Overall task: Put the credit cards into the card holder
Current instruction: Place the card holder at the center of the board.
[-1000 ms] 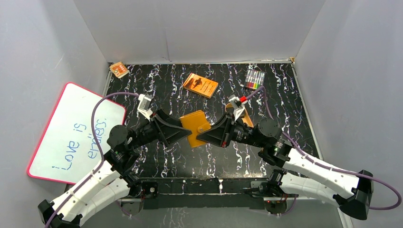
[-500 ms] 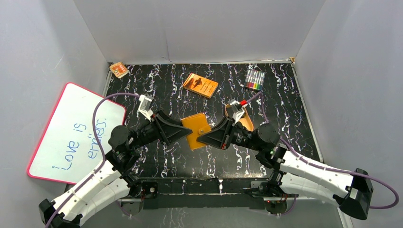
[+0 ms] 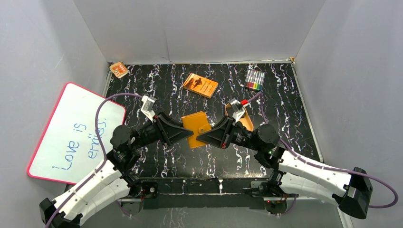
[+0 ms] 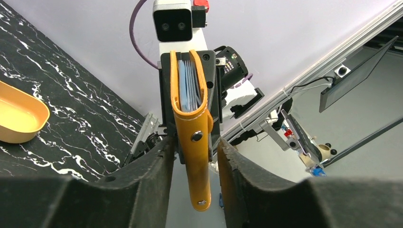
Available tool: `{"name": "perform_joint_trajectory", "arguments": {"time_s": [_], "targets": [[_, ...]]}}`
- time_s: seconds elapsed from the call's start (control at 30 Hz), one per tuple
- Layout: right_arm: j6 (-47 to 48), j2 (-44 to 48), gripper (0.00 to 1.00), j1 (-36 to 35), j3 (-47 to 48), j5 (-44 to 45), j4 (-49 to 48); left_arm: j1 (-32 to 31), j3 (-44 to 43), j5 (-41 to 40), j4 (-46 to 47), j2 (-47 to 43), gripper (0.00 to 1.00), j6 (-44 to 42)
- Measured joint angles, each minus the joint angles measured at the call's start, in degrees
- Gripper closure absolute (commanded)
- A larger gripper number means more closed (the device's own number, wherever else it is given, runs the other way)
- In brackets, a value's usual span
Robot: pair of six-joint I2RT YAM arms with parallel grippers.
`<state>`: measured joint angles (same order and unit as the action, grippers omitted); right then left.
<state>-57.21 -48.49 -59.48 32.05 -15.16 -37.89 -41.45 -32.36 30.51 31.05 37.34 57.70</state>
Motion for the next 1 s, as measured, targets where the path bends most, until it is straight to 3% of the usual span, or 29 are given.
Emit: {"name": "perform_joint_trajectory", "arguments": {"time_s": [0.2,0.23,0.27,0.4,0.5,0.8,1.0], "targets": [[0.1,-0.6,1.00,0.0,0.0,0.0,0.1,0.0,0.0,0.6,-0.2,0.9,0.99,0.2],[0.2,-0.6,0.98,0.1,0.0,0.0,0.3,0.0,0.0,0.6,-0.4,0.9,1.00,0.4],[0.3,-0.6,0.92,0.1,0.0,0.0,0.5,0.0,0.0,0.6,-0.6,0.9,1.00,0.4],[1.1,-0.4,0.52,0.2,0.4,0.0,2.5,0.0,0.0,-0.1,-2.5,0.5,1.00,0.2],[1.8,0.1,0.39,0.2,1.2,-0.4,6.0,0.0,-0.1,-1.1,-5.9,-0.2,1.00,-1.2],[7.2,9.8,0.30,0.1,6.6,2.0,31.0,-0.3,-3.5,-7.1,-20.8,-4.0,1.00,-6.1],[11.2,19.9,0.28,0.1,12.7,11.2,50.2,-0.3,-7.5,-13.5,-34.2,-1.4,1.00,-9.6]]}}
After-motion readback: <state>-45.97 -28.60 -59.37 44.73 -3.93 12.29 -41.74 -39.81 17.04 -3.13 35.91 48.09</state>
